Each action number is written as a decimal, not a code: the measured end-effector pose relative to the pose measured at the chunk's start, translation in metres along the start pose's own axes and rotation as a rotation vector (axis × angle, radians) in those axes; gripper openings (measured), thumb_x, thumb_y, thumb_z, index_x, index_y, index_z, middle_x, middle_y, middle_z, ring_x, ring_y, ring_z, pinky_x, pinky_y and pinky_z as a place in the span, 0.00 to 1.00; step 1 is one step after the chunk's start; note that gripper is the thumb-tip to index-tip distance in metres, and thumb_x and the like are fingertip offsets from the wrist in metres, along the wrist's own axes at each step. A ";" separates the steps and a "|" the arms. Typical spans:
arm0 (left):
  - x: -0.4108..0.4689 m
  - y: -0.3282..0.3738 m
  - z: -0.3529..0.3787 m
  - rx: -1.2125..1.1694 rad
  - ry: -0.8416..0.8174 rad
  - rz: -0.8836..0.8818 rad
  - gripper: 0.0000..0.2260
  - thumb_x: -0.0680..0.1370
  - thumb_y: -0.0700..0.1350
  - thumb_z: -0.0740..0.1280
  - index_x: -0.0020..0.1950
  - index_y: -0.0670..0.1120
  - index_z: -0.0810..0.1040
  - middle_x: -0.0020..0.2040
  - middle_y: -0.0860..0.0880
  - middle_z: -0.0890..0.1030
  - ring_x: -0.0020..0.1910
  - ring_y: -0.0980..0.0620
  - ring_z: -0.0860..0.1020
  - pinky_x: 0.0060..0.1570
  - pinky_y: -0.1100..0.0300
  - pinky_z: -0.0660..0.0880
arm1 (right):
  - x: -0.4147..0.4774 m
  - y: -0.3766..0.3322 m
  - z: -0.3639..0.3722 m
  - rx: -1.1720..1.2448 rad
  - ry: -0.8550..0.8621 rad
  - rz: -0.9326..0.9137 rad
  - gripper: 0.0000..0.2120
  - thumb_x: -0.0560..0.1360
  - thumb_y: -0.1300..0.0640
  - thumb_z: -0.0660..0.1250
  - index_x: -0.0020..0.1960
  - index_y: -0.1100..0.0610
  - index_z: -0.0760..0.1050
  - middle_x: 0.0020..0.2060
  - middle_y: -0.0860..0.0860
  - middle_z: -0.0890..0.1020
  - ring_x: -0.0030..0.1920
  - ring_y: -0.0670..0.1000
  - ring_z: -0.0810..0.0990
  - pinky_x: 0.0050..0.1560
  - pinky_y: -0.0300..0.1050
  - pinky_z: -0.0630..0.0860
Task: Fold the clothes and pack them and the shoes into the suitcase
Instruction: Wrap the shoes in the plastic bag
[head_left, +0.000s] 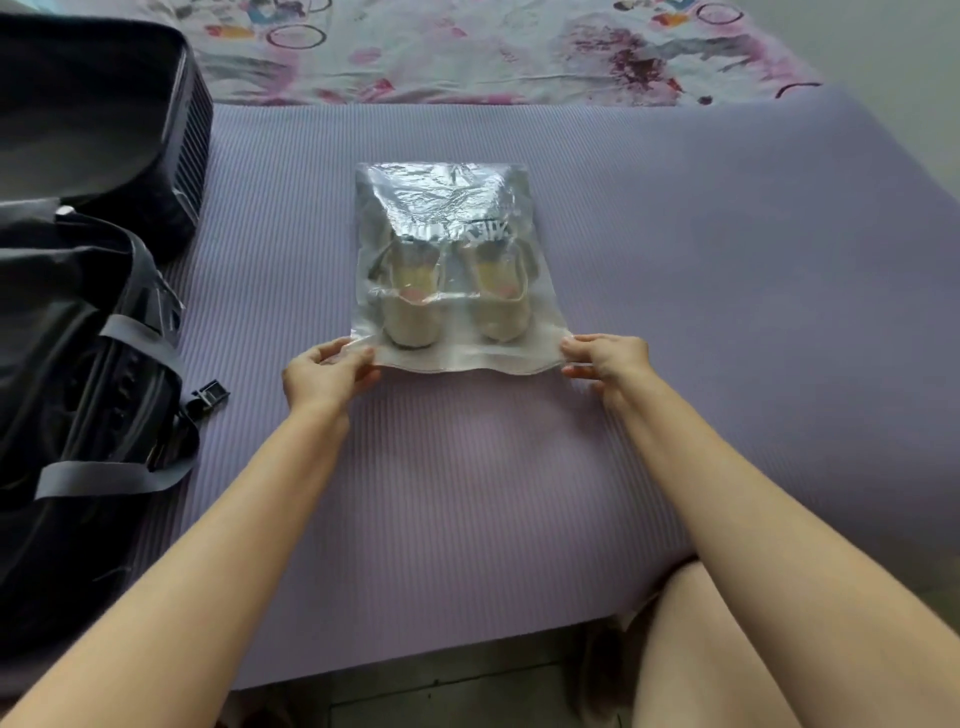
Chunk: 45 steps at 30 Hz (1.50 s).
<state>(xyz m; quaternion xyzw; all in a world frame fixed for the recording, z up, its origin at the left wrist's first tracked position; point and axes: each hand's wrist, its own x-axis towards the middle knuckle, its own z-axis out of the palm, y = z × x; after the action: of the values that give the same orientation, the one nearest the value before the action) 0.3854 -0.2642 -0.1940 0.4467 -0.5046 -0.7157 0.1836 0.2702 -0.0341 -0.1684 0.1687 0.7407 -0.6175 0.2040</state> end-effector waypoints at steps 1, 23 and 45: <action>0.001 0.000 -0.007 -0.023 0.021 0.001 0.13 0.73 0.33 0.70 0.56 0.38 0.74 0.43 0.42 0.79 0.35 0.52 0.79 0.29 0.67 0.77 | -0.006 0.003 -0.004 -0.021 -0.025 0.023 0.06 0.75 0.66 0.67 0.40 0.60 0.75 0.20 0.47 0.78 0.17 0.41 0.74 0.17 0.30 0.62; -0.150 -0.068 0.031 -0.165 -0.316 -0.411 0.11 0.73 0.36 0.70 0.54 0.33 0.78 0.45 0.41 0.83 0.40 0.53 0.82 0.39 0.63 0.81 | -0.095 0.066 -0.007 -0.181 -0.196 -0.062 0.04 0.73 0.61 0.71 0.46 0.61 0.80 0.31 0.51 0.79 0.29 0.45 0.72 0.23 0.29 0.66; -0.091 -0.045 0.002 -0.345 0.170 -0.132 0.11 0.72 0.28 0.68 0.52 0.36 0.72 0.38 0.44 0.77 0.36 0.49 0.77 0.31 0.69 0.77 | -0.088 0.084 -0.019 -0.126 -0.109 -0.057 0.06 0.80 0.60 0.61 0.47 0.61 0.75 0.44 0.55 0.81 0.28 0.50 0.83 0.18 0.31 0.61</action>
<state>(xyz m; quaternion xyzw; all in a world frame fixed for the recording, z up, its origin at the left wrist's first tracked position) 0.4406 -0.1787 -0.1927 0.4997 -0.3266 -0.7617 0.2519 0.3859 -0.0005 -0.1915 0.1007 0.7703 -0.5835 0.2367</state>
